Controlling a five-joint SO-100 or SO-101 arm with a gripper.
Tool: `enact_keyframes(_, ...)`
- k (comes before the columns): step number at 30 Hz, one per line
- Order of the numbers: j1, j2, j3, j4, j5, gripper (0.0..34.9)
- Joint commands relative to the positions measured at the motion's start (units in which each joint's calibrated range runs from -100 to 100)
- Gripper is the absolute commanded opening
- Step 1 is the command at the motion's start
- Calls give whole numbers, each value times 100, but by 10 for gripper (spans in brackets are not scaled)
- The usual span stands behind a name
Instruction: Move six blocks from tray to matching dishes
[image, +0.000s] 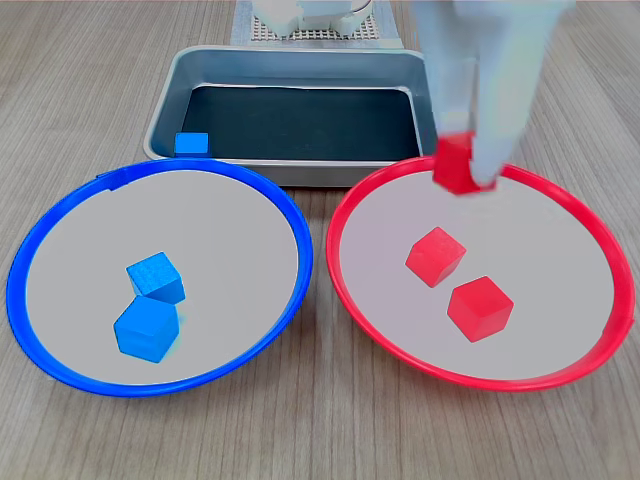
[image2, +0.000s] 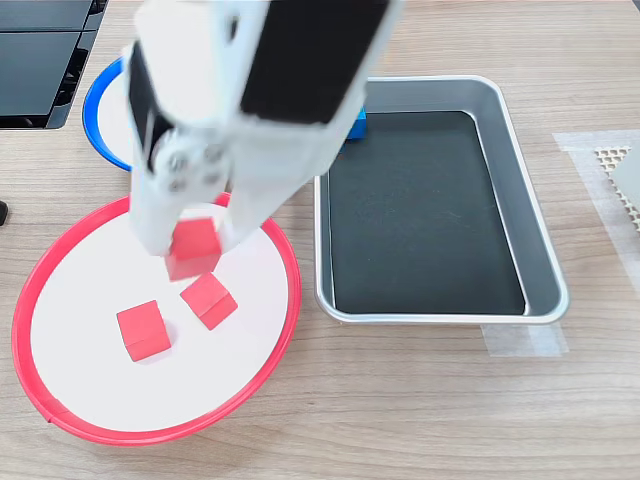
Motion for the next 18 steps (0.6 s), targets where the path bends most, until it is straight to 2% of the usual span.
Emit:
enact_keyframes(1, -422, 432, -92, -994, 254, 49)
enact_keyframes(3, -460, 508, -47, -1117, 332, 121)
enact_keyframes(5, -469, 508, 53, -1134, 449, 162)
enact_keyframes(6, -469, 466, 117, -1126, 493, 166)
enact_keyframes(8, -422, 261, 308, -994, 586, 135)
enact_keyframes(9, -375, 82, 445, -919, 650, 91)
enact_keyframes(10, -309, -106, 581, -828, 694, 26)
enact_keyframes(11, -215, -370, 772, -639, 728, 4)
enact_keyframes(15, 359, -1513, 1501, 633, 957, 2)
enact_keyframes(18, 1206, -2357, 2265, 1574, 1324, 2)
